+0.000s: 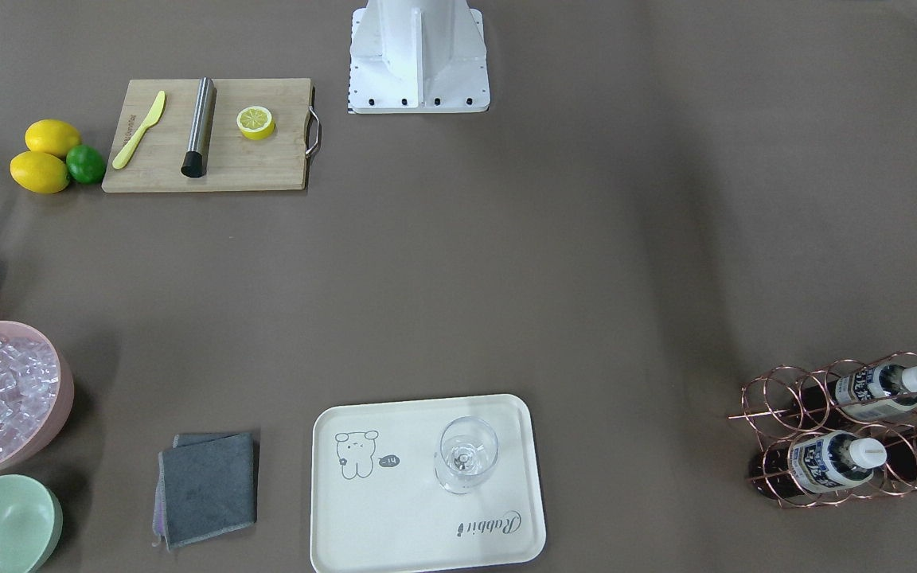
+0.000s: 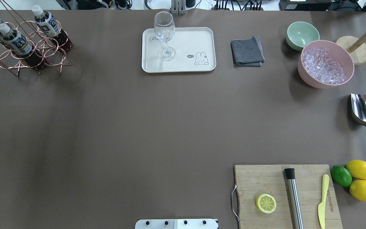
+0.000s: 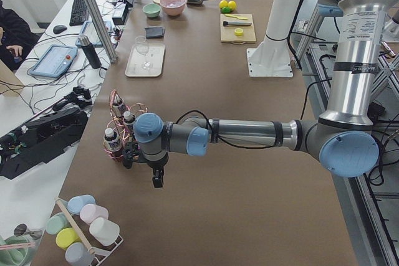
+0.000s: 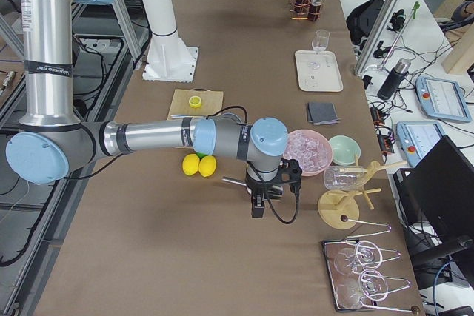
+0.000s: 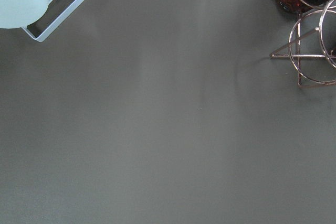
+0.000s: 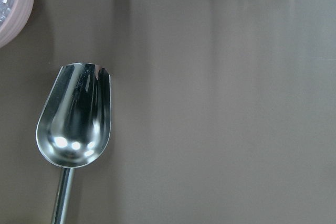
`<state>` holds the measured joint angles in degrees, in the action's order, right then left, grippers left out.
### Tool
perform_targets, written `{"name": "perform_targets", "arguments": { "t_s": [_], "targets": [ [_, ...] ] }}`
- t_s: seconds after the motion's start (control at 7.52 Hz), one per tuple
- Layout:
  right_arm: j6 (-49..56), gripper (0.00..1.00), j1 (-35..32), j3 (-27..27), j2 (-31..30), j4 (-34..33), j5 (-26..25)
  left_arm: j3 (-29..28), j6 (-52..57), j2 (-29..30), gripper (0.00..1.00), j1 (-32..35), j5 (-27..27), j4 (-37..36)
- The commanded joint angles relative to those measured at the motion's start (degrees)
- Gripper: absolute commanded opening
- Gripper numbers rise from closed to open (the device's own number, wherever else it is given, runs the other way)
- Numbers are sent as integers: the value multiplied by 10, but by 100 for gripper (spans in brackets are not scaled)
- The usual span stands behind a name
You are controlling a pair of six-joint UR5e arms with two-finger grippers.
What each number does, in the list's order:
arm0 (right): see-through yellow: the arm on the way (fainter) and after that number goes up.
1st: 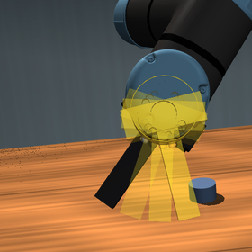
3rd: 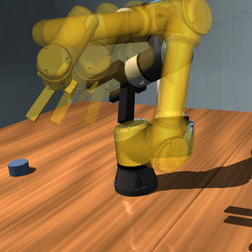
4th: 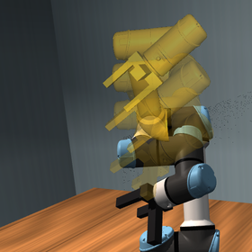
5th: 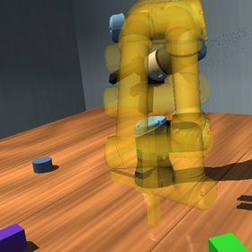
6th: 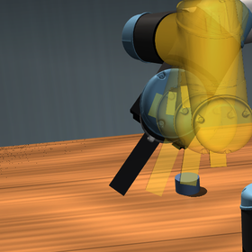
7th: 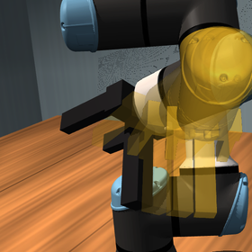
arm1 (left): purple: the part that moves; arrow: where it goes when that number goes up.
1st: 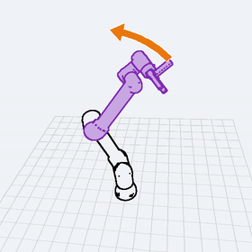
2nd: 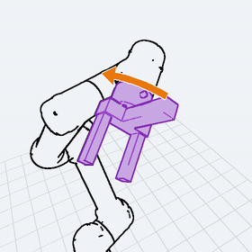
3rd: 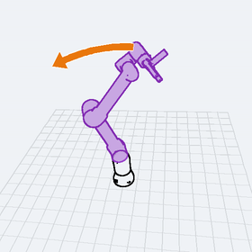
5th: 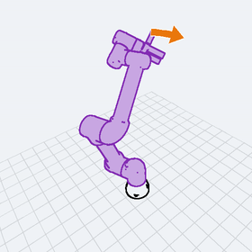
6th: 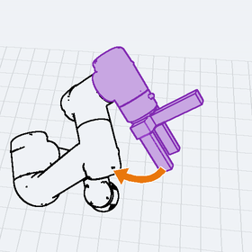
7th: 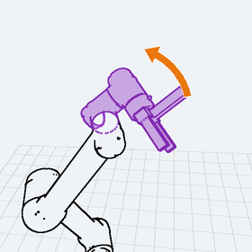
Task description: Take tea from basket to plate
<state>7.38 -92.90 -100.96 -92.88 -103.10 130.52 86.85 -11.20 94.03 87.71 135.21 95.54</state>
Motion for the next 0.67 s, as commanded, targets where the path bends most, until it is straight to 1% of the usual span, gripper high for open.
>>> {"name": "perform_targets", "arguments": {
  "t_s": [0.0, 0.13, 0.27, 0.53],
  "targets": [
    [0, 100, 0, 1, 0, 0, 0, 1, 0, 1, 98, 0, -2, 0],
    [0, 100, 0, 1, 0, 0, 0, 5, 2, 2, 98, 0, -1, 1],
    [1, 100, 0, 1, -2, 0, 0, 30, 6, 0, 98, -1, -3, -1],
    [1, 100, 0, 2, -5, 0, 0, 45, 145, 3, 98, -1, -4, -7]
  ]
}}
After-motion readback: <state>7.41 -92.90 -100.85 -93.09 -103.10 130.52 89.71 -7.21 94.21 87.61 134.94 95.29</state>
